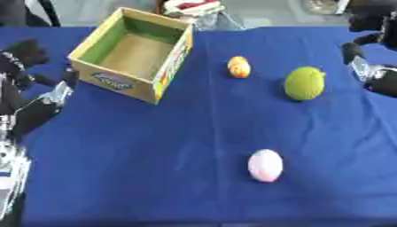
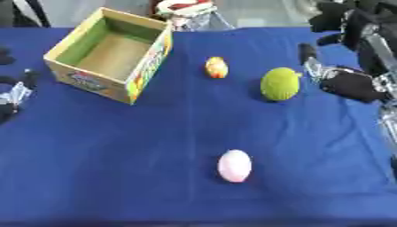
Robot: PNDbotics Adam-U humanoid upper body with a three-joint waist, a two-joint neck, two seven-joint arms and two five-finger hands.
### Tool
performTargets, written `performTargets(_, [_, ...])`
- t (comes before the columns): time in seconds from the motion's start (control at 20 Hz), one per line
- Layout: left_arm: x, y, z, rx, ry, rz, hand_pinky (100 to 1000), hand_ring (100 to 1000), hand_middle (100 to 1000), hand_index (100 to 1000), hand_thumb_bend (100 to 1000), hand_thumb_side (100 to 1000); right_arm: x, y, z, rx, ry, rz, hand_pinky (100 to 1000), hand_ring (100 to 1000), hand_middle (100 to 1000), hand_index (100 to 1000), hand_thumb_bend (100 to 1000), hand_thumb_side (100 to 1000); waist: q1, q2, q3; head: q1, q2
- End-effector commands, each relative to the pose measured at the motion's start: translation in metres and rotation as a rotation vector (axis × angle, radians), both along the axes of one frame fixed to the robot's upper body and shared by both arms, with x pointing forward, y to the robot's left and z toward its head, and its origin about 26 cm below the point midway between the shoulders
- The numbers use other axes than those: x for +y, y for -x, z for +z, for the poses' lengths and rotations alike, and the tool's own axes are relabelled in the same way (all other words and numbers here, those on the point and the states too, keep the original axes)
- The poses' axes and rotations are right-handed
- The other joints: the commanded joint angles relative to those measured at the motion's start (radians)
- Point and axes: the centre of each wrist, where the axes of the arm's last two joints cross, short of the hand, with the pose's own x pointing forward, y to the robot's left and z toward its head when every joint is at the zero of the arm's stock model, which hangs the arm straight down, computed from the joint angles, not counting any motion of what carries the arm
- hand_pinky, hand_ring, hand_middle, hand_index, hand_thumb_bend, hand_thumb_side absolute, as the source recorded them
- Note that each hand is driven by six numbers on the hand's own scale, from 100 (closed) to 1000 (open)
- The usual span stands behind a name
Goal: Pick up objects on the table and place them in the box.
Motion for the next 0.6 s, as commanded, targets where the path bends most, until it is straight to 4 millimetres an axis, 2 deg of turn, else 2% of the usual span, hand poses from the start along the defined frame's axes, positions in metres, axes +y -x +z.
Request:
performTargets(0.05, [0.001,0.000,0.009,-0.025,-0.020,-0.009,503,740,689,824,538,266,-0.006,-0.004,0.009,-0.006,0.038,0.000,724,799,754,903,187,278,0.000,-0.016,0.001,-0.003,-0.004])
performTargets(0.6, [0.000,0.000,0.009,-0.024,-0.024,-0.017,503,739,689,824,539,267,-0.021,-0.029,0.004,0.093,0.115,-0.023,726,800,758,904,203,269,-0.002,-0.017,0.009,-0.008,-0.005])
